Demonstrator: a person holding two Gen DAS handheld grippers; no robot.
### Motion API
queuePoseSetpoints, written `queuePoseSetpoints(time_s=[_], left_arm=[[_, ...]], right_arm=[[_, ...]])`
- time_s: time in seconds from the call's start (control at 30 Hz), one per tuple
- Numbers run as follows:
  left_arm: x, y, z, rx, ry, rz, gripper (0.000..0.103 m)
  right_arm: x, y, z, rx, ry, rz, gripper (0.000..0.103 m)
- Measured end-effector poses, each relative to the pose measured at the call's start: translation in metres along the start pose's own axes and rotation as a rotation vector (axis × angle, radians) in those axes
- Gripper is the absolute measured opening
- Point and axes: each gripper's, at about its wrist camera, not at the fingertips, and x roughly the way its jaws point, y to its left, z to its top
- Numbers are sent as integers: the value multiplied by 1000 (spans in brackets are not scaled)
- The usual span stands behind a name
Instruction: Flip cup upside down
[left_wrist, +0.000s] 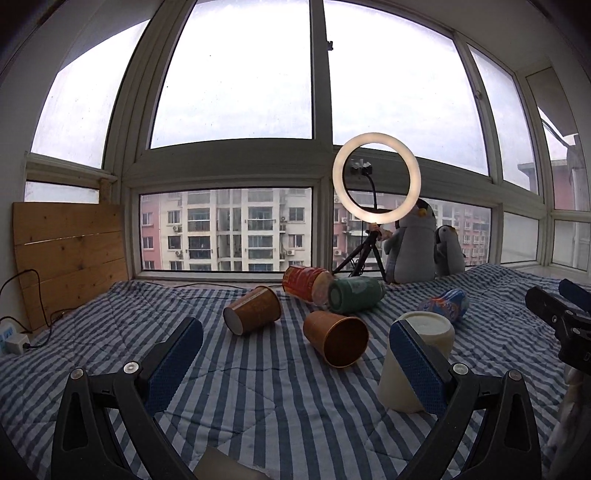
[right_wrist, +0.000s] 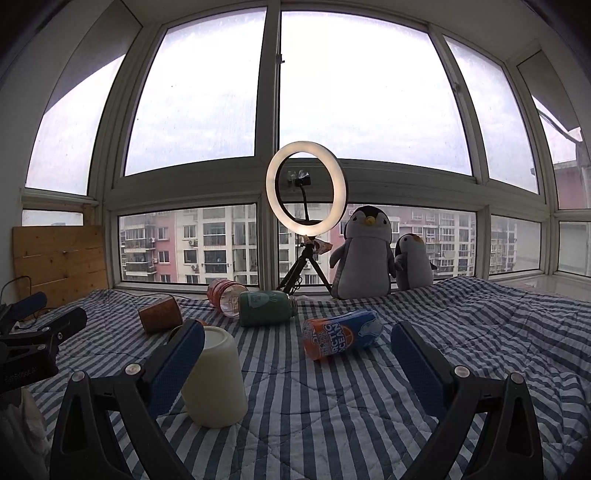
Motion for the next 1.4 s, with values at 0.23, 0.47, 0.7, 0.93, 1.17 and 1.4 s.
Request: queuePoseSetpoints(time_s=[0.23, 0.47, 0.7, 0.93, 1.17, 1.4], left_arm=[[0, 1, 0, -4, -9, 6, 102], [0, -1, -1, 6, -8, 16, 102], [1, -1, 0, 2, -5, 17, 102], [1, -1, 0, 6, -4, 18, 102], [1, -2, 0, 8, -3, 19, 102], [1, -2, 0, 8, -3, 19, 102]], right_arm=[[3, -3, -1, 9, 10, 2, 100], [2, -2, -2, 4, 11, 2, 101], [4, -2, -1, 4, 13, 4, 101], [4, -2, -1, 5, 13, 3, 101], [3, -2, -1, 2, 14, 4, 101], [3, -1, -1, 2, 16, 5, 101]])
